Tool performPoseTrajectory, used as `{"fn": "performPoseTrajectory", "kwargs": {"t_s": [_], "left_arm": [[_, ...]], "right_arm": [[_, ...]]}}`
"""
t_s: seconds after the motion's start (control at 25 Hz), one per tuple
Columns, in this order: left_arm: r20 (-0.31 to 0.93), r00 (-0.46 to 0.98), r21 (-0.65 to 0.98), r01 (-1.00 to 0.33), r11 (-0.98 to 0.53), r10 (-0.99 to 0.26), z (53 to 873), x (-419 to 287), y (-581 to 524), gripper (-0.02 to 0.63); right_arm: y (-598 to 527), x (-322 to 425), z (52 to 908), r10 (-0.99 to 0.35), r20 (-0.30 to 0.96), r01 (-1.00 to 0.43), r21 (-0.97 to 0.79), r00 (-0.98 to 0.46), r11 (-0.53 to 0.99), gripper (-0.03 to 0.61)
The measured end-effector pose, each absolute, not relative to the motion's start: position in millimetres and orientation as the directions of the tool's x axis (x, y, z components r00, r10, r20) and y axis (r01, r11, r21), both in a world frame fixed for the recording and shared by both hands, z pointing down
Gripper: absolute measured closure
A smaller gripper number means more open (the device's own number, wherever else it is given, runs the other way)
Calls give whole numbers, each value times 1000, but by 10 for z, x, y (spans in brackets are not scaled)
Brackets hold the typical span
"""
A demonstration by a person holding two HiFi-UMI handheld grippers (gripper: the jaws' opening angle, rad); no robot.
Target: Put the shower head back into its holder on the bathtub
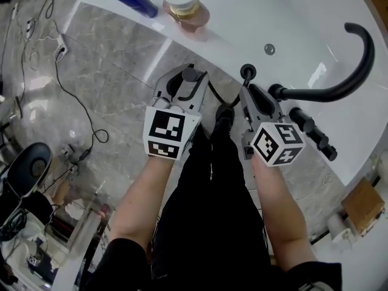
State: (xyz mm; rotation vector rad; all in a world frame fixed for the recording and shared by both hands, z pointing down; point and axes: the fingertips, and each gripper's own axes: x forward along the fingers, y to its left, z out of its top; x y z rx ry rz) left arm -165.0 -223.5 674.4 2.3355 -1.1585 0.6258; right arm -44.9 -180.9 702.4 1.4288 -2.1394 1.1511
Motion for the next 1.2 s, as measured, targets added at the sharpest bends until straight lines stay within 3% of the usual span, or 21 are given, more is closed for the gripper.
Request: {"fn": "performPoseTrajectory", "kwargs": {"t_s": [0.36, 0.8, 1.2], "left_arm": [[600, 512, 184, -836, -516, -615, 5494, -2078, -1954, 472], [567, 477, 135, -858, -495, -672, 4326, -2503, -1676, 472], [534, 475, 125, -862, -491, -699, 3705, -2694, -1391, 472]], "right_arm": [[-1247, -711, 5788, -553, 659, -860, -377, -510, 343, 497], [-1144, -312, 4157, -718, 539, -896, -323, -440, 306, 523], [-1113, -186, 3342, -772, 468, -901, -272, -430, 337, 563]]}}
